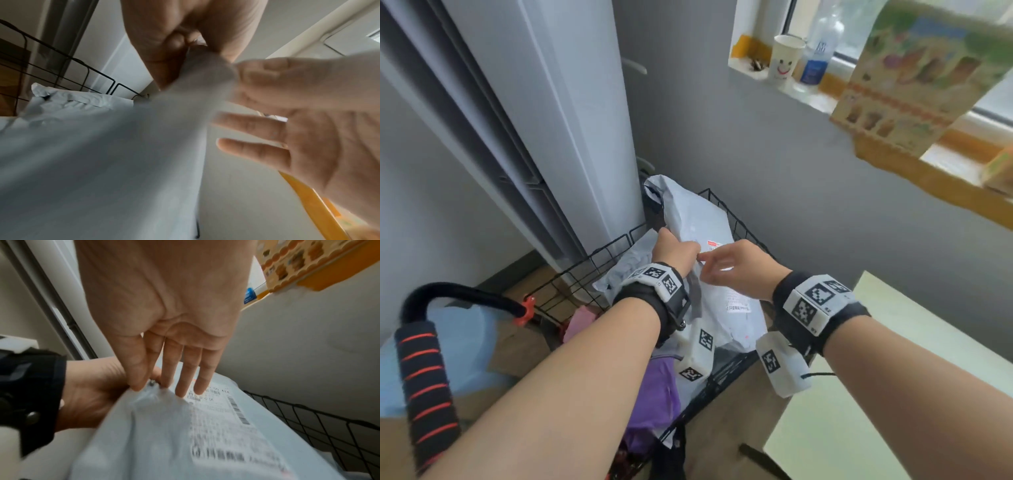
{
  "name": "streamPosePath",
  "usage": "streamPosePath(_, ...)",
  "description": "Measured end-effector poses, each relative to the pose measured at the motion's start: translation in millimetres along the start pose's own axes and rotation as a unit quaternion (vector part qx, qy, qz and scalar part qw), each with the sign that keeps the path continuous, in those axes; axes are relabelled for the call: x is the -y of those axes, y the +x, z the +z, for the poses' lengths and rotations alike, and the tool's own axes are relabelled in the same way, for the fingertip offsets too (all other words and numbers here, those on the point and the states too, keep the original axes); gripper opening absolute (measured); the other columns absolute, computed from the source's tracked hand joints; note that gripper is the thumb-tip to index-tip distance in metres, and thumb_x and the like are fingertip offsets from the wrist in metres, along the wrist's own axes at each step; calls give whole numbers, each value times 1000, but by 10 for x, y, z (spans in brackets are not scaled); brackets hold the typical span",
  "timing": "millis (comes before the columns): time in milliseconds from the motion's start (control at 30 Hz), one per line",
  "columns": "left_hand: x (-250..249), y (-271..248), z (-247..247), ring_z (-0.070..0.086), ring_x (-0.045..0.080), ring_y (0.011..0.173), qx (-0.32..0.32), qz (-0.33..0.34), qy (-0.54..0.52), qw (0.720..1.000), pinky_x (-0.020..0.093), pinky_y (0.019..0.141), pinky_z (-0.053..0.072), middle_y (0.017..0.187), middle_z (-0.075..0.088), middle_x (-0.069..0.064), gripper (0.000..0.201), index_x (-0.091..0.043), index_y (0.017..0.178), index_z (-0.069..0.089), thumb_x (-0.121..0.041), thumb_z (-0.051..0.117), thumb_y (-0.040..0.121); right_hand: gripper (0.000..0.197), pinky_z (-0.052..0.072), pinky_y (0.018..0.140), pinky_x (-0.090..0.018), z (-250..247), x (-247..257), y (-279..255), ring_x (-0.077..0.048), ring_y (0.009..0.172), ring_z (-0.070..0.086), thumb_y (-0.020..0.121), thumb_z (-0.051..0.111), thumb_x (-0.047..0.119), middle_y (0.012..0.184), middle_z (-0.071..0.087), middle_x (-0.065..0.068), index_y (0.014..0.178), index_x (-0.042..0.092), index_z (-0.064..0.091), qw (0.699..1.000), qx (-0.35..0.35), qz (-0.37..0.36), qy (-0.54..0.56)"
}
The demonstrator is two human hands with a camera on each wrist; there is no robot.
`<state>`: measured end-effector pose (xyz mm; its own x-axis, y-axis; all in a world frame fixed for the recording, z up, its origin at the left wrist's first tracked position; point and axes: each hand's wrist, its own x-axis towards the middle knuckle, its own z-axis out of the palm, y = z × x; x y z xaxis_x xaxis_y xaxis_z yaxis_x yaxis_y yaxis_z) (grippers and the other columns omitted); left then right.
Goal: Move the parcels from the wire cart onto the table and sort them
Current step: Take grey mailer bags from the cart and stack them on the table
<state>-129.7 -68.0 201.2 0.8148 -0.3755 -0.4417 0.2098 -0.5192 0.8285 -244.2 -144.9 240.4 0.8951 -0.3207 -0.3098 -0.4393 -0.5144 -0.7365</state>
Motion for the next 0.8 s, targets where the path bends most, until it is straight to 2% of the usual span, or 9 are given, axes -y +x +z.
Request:
streamPosePath(67,-64,-136,64,56,31,113,-3,36,13,999,35,96,46,124,56,12,49,-7,129,43,-9,59,83,6,50,94,-28,-121,-9,-180,-10,100,66,83,68,17,108,72,3,81,21,72,999,-43,9,17)
streamPosePath(133,-126,-281,109,57,30,109,-12,71,12,997,35,94,47,118,59,9,43,-11,128,44,-11,55,87,11,49,88,-22,-276,-81,-351,-8,97,66,86,65,20,104,72,5,94,18,73,994,-109,24,3)
streamPosePath(300,-352,-587,181,56,27,98,-18,131,-18,991,32,88,44,103,56,6,35,-9,126,46,-9,51,91,29,43,88,-25,-682,-445,-818,-19,106,60,89,62,23,118,65,-3,117,14,62,965,-233,125,-2)
streamPosePath(400,-497,-775,219,51,23,90,-11,143,-34,989,28,80,38,100,54,6,30,-4,124,47,-4,46,94,55,45,99,-36,-824,-661,-1106,-24,116,56,87,65,38,132,57,-8,133,13,48,954,-235,187,26)
streamPosePath(500,-603,-943,298,55,27,92,1,141,-40,989,32,81,44,104,58,11,27,0,119,50,-5,46,93,86,41,102,-37,-884,-786,-1368,-27,128,48,81,68,51,144,45,-12,147,11,30,947,-230,210,75)
streamPosePath(567,-667,-1083,393,59,31,100,18,134,-49,990,40,92,48,112,61,16,29,1,120,52,-5,45,92,100,44,96,-33,-916,-882,-1523,-26,126,50,73,73,56,144,46,-12,149,13,24,940,-241,203,132)
streamPosePath(633,-709,-1216,519,60,34,103,41,129,-62,989,47,97,48,114,61,19,28,1,118,53,-6,45,92,110,51,83,-30,-941,-961,-1689,-20,116,58,56,80,64,136,55,-4,143,18,32,935,-253,174,178)
streamPosePath(667,-725,-1278,590,60,35,102,51,131,-66,988,49,96,48,112,62,20,26,0,116,54,-7,45,92,113,54,84,-33,-962,-998,-1772,-17,112,61,47,84,66,132,58,0,139,20,37,927,-264,164,211)
streamPosePath(800,-818,-1553,854,61,35,98,78,147,-66,984,50,94,48,103,63,17,14,-6,104,54,-10,47,92,97,56,86,-43,-1088,-1095,-2117,-21,103,67,50,94,37,121,64,-5,130,13,46,889,-311,142,305)
